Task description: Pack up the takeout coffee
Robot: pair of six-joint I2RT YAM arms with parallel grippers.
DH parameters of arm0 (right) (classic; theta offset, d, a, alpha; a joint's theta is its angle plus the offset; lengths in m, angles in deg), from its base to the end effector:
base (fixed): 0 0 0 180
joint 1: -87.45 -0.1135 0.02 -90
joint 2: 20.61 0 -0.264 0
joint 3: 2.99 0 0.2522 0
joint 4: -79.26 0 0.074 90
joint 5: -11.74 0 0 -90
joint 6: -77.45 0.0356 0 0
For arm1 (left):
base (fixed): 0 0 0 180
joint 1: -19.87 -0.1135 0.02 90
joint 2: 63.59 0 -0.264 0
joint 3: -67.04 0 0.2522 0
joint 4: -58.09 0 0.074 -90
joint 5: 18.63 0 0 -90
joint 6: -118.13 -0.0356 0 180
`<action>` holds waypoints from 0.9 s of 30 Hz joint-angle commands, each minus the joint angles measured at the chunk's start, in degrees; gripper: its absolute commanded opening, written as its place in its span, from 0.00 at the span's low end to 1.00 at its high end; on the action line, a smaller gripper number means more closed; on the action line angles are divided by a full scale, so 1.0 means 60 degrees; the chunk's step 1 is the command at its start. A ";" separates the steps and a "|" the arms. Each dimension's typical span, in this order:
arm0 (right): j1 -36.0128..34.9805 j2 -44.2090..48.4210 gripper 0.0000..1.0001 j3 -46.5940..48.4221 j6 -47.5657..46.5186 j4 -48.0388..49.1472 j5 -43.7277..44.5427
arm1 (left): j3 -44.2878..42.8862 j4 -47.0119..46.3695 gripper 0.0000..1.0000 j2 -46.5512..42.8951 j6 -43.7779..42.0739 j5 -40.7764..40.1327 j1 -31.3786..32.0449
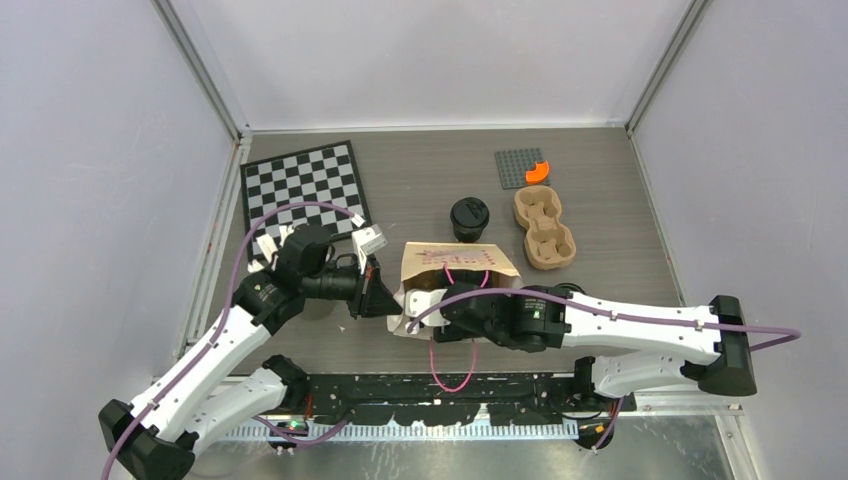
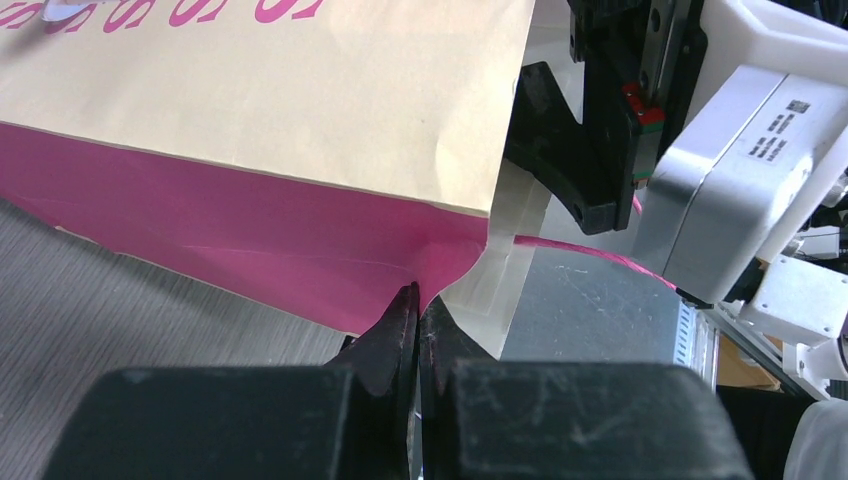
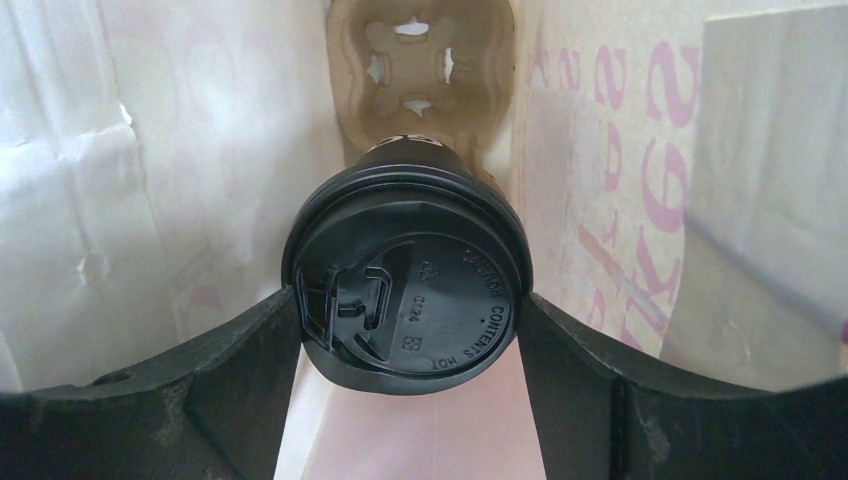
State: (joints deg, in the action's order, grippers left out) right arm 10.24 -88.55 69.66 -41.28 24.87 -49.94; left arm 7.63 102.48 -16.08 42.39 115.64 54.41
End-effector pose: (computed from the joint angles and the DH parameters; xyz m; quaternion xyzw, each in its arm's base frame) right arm 0.0697 0.2307 0.2986 -0.6759 0.6155 -0.0722 0.3990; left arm 0.1279 -0.1182 0.3067 0.3214 0.7675 -0.4849 0.2694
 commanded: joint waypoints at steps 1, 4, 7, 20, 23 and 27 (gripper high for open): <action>-0.0081 -0.0102 0.77 0.0005 -0.0395 0.0297 -0.0207 | -0.0361 -0.0068 0.02 -0.0103 -0.0165 0.0297 0.0056; -0.0078 -0.0234 0.77 -0.0318 -0.0906 0.0822 0.0143 | -0.0396 -0.0035 0.02 -0.0056 -0.0165 0.0297 0.0057; -0.0075 -0.0387 0.77 -0.0647 -0.1400 0.1380 0.0544 | -0.0405 -0.0008 0.01 0.0028 -0.0165 0.0338 0.0051; -0.0079 -0.0385 0.77 -0.1378 -0.1715 0.2282 0.1173 | -0.0537 0.0075 0.01 0.0172 -0.0096 0.0385 0.0048; -0.0073 -0.0256 0.77 -0.1412 -0.1688 0.2182 0.1177 | -0.0551 0.0117 0.00 0.0176 -0.0106 0.0371 0.0058; -0.0088 0.0025 0.77 -0.1077 -0.1527 0.1610 0.1074 | -0.0526 0.0127 0.01 0.0206 -0.0135 0.0356 0.0053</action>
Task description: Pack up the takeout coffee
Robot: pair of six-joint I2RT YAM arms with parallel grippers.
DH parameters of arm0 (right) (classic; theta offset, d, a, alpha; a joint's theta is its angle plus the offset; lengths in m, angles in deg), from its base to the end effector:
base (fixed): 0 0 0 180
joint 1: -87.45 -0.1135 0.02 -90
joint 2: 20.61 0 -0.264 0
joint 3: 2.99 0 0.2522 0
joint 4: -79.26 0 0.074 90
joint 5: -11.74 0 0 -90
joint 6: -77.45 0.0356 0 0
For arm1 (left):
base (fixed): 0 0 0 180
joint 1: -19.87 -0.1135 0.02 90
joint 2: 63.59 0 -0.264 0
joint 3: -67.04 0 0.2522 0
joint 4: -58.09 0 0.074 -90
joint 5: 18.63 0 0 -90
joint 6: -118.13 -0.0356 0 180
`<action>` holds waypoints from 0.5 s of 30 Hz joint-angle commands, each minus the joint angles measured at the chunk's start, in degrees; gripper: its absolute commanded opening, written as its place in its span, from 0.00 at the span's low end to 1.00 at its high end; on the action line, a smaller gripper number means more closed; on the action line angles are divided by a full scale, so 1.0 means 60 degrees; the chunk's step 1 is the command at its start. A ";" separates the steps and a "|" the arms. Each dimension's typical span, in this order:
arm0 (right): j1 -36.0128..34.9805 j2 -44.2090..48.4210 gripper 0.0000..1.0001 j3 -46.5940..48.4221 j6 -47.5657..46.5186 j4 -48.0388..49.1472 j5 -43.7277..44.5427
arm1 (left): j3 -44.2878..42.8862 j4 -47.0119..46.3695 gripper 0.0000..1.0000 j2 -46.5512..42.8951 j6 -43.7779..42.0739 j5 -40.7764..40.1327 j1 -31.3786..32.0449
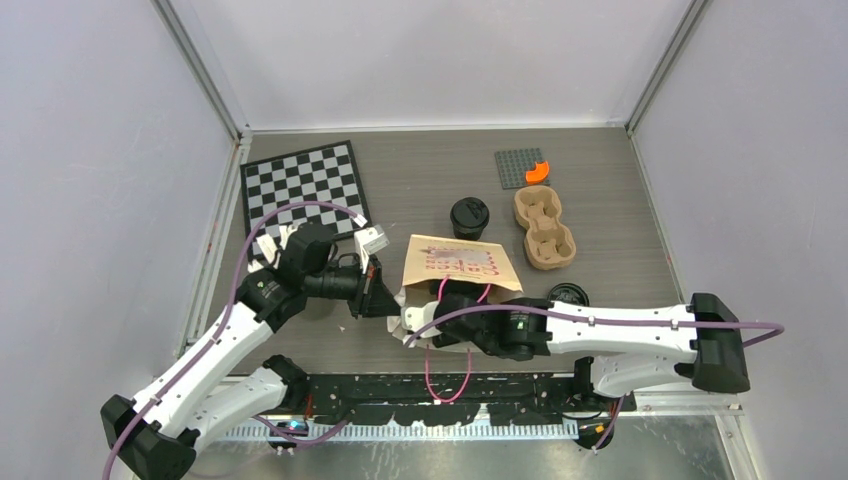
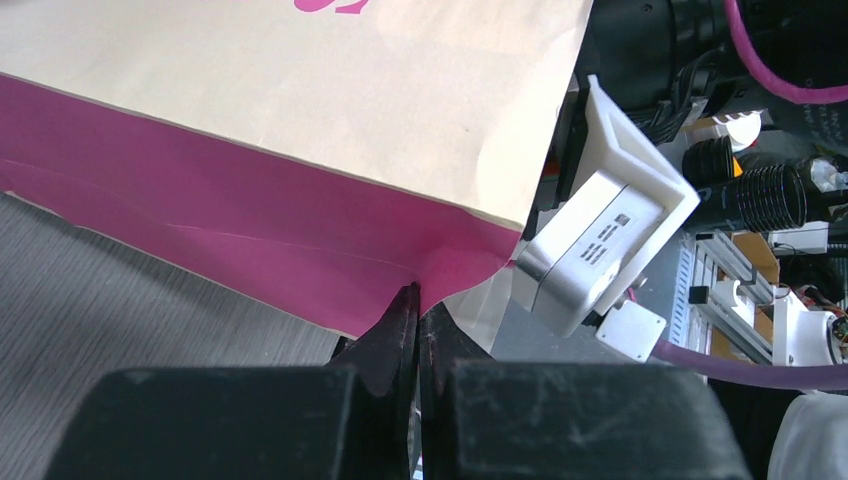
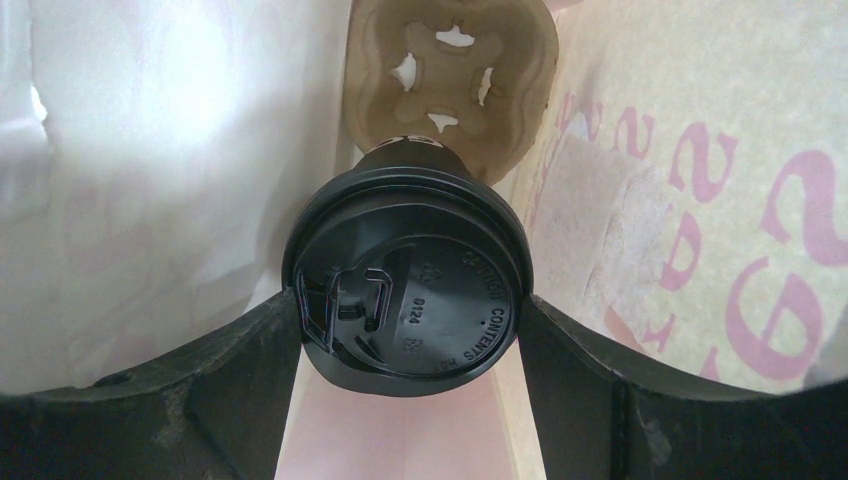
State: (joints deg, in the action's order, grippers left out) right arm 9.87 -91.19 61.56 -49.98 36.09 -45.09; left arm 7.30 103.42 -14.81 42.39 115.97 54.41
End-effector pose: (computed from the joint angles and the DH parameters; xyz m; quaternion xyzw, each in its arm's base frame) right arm 0.0730 0.2408 0.2574 -0.7042 0.5665 -0.1366 0.4056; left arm 0.1305 -0.1202 0.3039 0.3184 0.7744 -0.4840 0.2545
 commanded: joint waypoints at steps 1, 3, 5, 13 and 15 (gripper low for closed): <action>-0.0025 0.0514 0.77 0.0348 -0.0020 -0.0438 0.0272 | -0.0468 -0.0045 0.00 0.0000 -0.0143 0.0290 0.0055; -0.0036 0.0639 0.77 0.0435 0.0202 -0.0777 0.0258 | -0.0467 -0.0043 0.00 0.0026 -0.0161 0.0266 0.0047; -0.0061 0.0826 0.77 0.0445 0.0305 -0.0928 0.0291 | -0.0481 -0.0009 0.00 0.0058 -0.0220 0.0246 0.0047; -0.0081 0.0991 0.77 0.0340 0.0360 -0.1287 0.0713 | -0.0511 0.0245 0.00 0.0098 -0.0558 0.0211 0.0049; -0.0090 0.1147 0.77 0.0159 0.0341 -0.1232 0.0797 | -0.0536 0.0237 0.01 0.0093 -0.0575 0.0213 0.0045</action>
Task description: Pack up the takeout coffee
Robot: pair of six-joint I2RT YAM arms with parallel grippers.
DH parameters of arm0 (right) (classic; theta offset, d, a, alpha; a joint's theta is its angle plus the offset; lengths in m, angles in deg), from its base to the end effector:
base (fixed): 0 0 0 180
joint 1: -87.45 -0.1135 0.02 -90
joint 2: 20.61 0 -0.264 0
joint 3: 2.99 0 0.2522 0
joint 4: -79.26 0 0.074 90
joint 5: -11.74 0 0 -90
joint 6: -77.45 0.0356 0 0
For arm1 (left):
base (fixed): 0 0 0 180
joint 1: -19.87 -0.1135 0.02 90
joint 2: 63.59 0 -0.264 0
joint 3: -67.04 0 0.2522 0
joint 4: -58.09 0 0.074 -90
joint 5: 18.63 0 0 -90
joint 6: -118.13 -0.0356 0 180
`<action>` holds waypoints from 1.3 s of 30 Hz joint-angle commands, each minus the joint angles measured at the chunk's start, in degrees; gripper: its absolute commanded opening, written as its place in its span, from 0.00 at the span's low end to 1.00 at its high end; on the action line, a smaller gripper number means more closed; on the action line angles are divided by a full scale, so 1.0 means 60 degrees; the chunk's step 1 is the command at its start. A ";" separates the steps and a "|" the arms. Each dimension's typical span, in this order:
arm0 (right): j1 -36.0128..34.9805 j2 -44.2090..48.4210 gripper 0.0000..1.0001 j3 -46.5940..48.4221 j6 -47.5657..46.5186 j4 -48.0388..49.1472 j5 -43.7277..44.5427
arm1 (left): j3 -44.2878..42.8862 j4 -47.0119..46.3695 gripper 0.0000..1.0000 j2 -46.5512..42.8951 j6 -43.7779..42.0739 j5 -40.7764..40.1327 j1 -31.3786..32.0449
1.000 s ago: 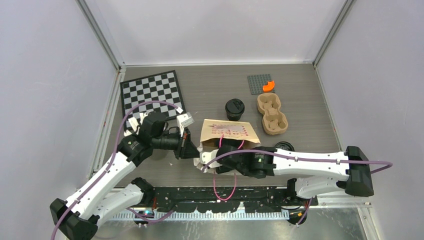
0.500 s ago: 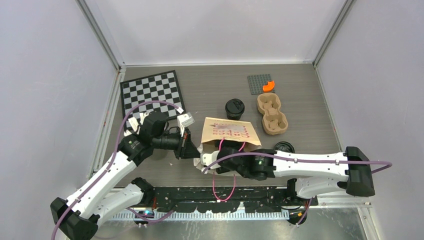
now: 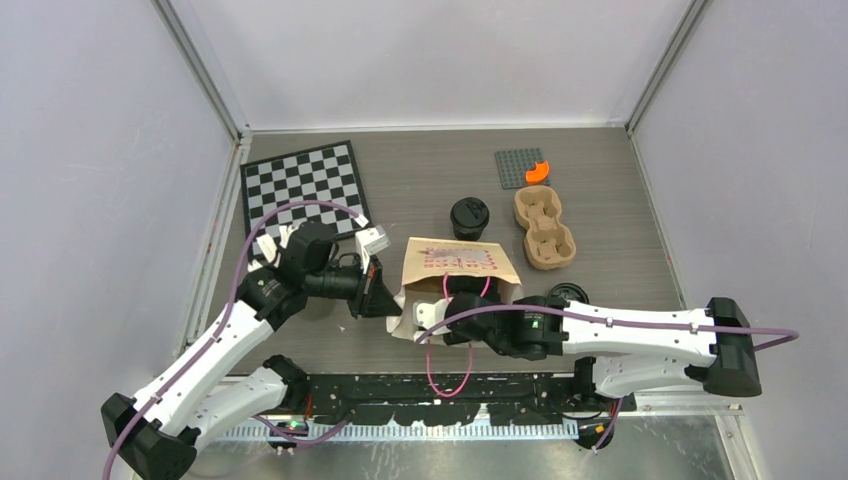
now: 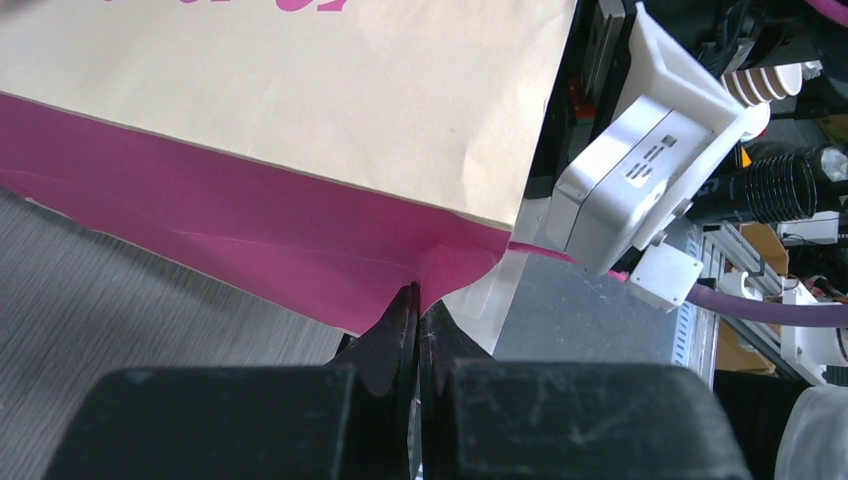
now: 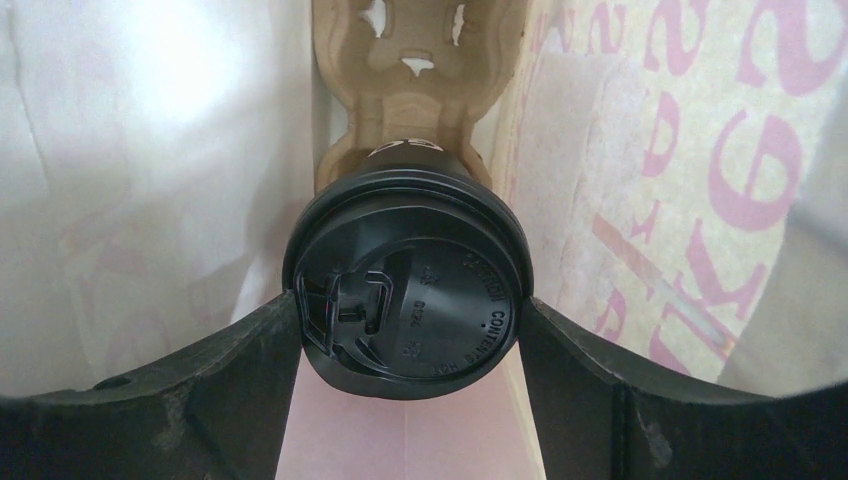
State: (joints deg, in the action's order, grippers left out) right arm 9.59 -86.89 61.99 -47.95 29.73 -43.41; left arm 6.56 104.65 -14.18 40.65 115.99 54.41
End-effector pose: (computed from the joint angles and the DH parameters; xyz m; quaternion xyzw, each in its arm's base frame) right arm 0.0685 0.2217 0.2695 -0.6955 0.5783 -0.1472 0.4003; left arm 0.1313 -0.1207 0.3047 0.3277 0.7741 -0.4786 0.2537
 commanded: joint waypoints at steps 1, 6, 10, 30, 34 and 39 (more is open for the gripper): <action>-0.0032 0.0484 0.77 -0.0014 -0.0047 -0.0126 0.0627 | -0.0416 0.0030 0.00 -0.0029 -0.0284 0.0210 0.0054; -0.0035 0.0705 0.77 -0.0395 -0.0187 0.0033 0.0930 | -0.0417 0.0028 0.00 -0.0090 -0.0298 0.0210 0.0045; -0.0037 0.0699 0.78 -0.0535 -0.0156 0.0044 0.0861 | -0.0417 0.0041 0.00 -0.0101 -0.0287 0.0210 0.0054; 0.0068 0.0013 0.78 -0.0607 -0.0301 0.0468 0.0900 | -0.0432 0.0091 0.00 -0.0105 -0.0270 0.0341 0.0056; 0.0069 -0.0086 0.78 -0.0600 -0.0282 0.0454 0.0968 | -0.0431 0.0109 0.00 -0.0119 -0.0233 0.0335 0.0046; 0.0096 -0.0273 0.79 -0.0568 -0.0254 0.0538 0.1106 | -0.0445 0.0111 0.00 -0.0132 -0.0247 0.0314 0.0045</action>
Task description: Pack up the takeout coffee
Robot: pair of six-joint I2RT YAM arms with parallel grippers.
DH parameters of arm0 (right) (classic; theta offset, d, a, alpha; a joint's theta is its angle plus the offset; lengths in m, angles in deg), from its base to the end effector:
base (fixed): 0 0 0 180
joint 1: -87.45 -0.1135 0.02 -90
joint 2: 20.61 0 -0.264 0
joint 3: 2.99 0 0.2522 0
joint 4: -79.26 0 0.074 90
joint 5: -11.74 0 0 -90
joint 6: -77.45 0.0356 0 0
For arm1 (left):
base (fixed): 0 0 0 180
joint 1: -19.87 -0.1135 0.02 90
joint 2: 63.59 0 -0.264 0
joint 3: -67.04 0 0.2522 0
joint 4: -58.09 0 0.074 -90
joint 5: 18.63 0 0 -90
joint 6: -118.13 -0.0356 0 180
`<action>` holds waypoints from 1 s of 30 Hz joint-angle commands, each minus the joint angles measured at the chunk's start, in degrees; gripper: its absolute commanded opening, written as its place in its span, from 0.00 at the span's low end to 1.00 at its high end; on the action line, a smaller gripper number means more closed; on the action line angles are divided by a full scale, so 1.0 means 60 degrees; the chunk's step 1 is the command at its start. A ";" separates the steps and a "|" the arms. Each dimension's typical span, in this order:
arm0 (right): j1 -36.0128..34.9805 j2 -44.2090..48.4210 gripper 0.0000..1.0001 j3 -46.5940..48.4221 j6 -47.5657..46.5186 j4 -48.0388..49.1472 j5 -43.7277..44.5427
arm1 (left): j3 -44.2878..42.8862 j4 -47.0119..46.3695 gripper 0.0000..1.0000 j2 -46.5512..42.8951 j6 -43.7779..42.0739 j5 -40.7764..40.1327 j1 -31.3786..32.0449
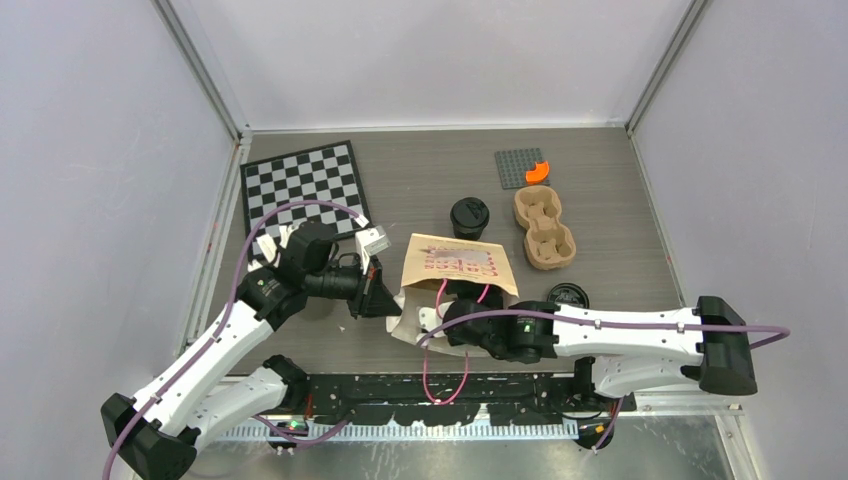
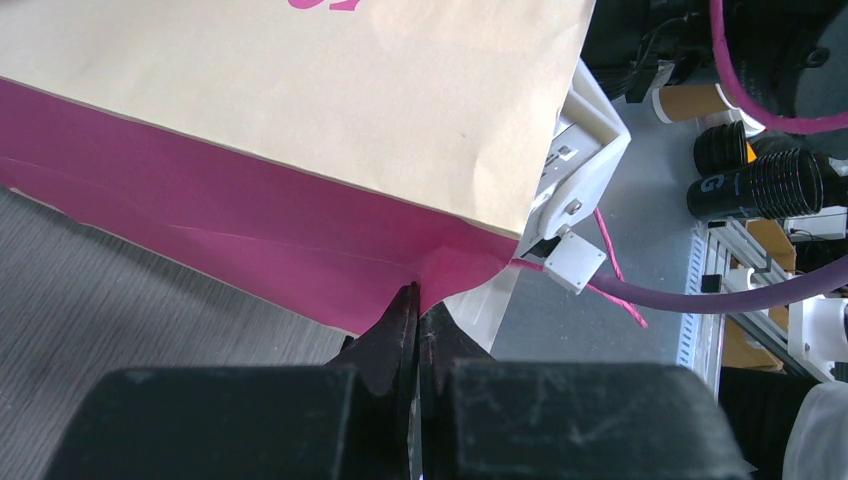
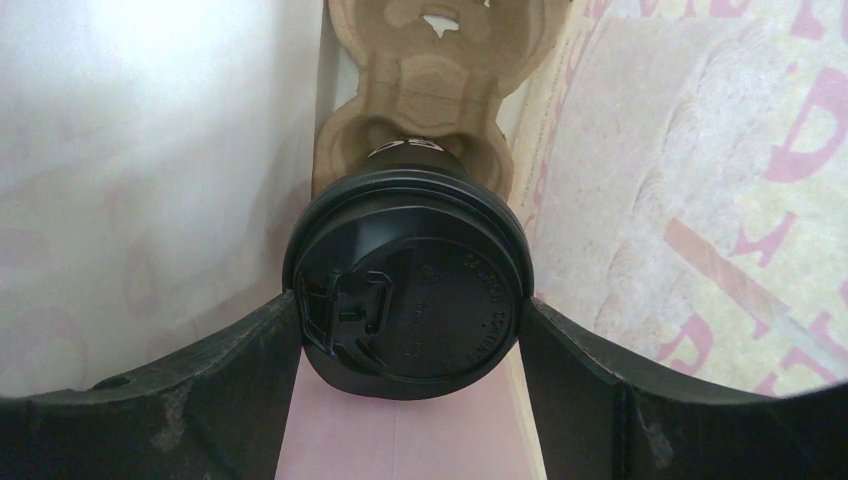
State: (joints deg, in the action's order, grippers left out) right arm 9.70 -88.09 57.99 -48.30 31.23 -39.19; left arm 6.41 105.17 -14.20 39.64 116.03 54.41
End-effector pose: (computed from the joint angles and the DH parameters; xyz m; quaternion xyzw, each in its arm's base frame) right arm 0.0704 0.2185 0.2460 -0.6948 0.5774 -0.1945 0.3821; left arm 0.1308 -0.1204 0.3049 0.3339 0.7725 -0.4760 0.2552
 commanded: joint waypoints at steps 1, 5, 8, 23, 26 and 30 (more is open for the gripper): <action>0.0103 -0.0076 0.79 0.0086 -0.0182 0.0334 0.0399 | -0.0413 0.0014 0.00 -0.0126 -0.0062 0.0305 0.0056; 0.0216 -0.0103 0.79 -0.0007 -0.0208 0.0469 0.0477 | -0.0406 -0.0005 0.00 -0.0102 -0.0021 0.0323 0.0049; 0.0387 -0.0080 0.79 -0.0052 -0.0249 0.0598 0.0408 | -0.0406 -0.0003 0.00 -0.0094 -0.0006 0.0349 0.0056; 0.1004 -0.0194 0.79 -0.0340 -0.0260 0.0975 -0.0131 | -0.0263 0.0054 0.00 -0.0319 0.0089 0.0204 0.0043; 0.1070 -0.0222 0.79 -0.0441 -0.0188 0.0988 -0.0221 | -0.0259 0.0028 0.00 -0.0335 0.0136 0.0202 0.0052; 0.1077 -0.0217 0.79 -0.0543 -0.0151 0.0969 -0.0246 | -0.0238 0.0059 0.00 -0.0367 0.0188 0.0202 0.0052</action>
State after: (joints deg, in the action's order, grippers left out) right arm 15.47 -88.90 55.81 -48.93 37.05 -40.76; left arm 6.41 105.15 -14.90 39.88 115.36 54.41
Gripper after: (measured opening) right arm 0.795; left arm 0.009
